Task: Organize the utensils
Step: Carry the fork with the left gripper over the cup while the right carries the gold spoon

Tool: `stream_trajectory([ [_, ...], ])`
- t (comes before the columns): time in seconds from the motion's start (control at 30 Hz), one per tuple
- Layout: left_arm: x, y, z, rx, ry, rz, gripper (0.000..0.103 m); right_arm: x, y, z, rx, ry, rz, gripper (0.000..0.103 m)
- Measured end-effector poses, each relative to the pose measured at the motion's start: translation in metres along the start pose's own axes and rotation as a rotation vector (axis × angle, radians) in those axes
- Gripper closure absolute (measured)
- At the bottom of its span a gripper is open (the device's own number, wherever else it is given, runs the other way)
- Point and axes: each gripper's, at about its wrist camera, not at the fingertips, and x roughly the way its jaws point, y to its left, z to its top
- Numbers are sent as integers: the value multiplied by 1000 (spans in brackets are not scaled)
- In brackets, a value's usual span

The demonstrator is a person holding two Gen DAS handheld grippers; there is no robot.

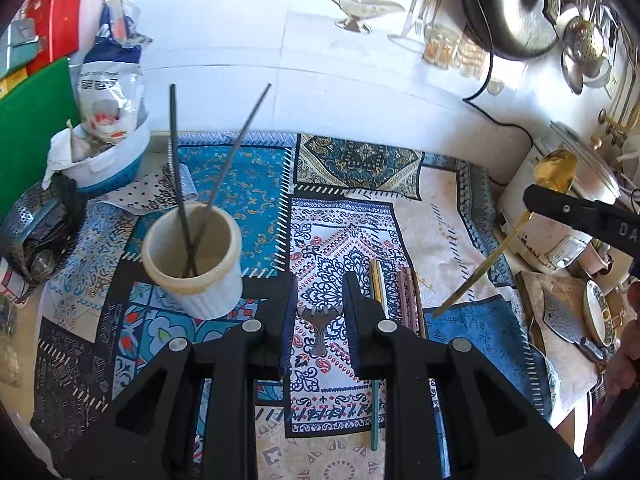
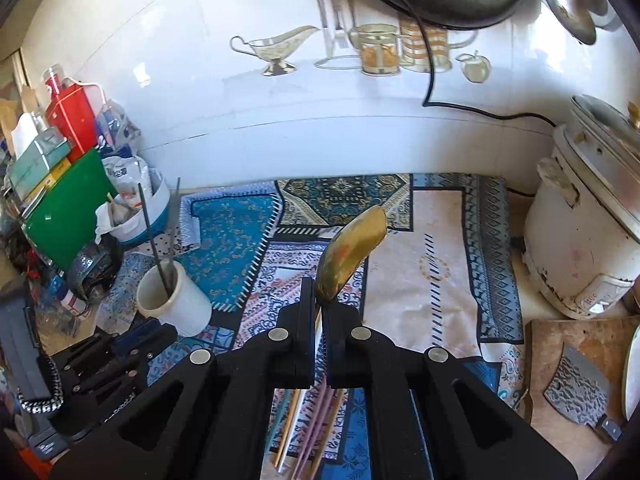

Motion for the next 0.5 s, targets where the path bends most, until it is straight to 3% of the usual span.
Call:
stream_trajectory([
  [0.5, -75, 39, 41, -58, -186, 45, 82, -1, 53, 26, -81, -59, 81, 100],
])
